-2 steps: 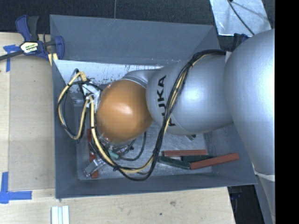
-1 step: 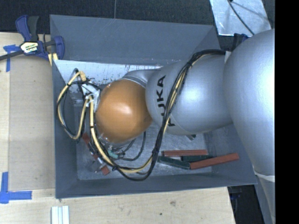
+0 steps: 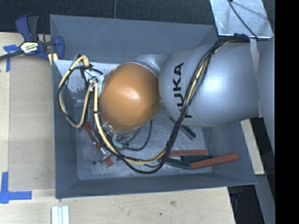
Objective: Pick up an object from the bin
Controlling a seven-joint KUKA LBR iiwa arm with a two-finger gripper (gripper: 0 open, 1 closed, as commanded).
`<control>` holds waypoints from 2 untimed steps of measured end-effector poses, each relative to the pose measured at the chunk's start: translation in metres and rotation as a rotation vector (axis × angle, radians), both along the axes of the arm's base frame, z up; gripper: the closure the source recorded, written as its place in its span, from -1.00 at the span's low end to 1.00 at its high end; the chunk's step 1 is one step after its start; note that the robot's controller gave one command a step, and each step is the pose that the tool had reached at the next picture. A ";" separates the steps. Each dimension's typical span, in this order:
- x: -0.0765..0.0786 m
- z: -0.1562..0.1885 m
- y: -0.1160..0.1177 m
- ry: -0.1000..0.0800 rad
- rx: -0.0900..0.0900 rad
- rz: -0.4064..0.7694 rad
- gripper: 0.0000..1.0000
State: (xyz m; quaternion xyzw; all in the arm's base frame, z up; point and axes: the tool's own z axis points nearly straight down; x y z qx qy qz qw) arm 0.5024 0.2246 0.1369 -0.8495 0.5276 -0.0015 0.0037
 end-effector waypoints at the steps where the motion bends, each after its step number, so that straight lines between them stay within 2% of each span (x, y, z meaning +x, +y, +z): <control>1: 0.000 0.000 0.000 0.005 -0.001 -0.003 1.00; 2: 0.002 0.041 0.001 0.002 -0.001 -0.005 1.00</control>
Offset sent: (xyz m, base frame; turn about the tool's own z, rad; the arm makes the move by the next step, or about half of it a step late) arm -0.0001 0.0000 0.0000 0.0000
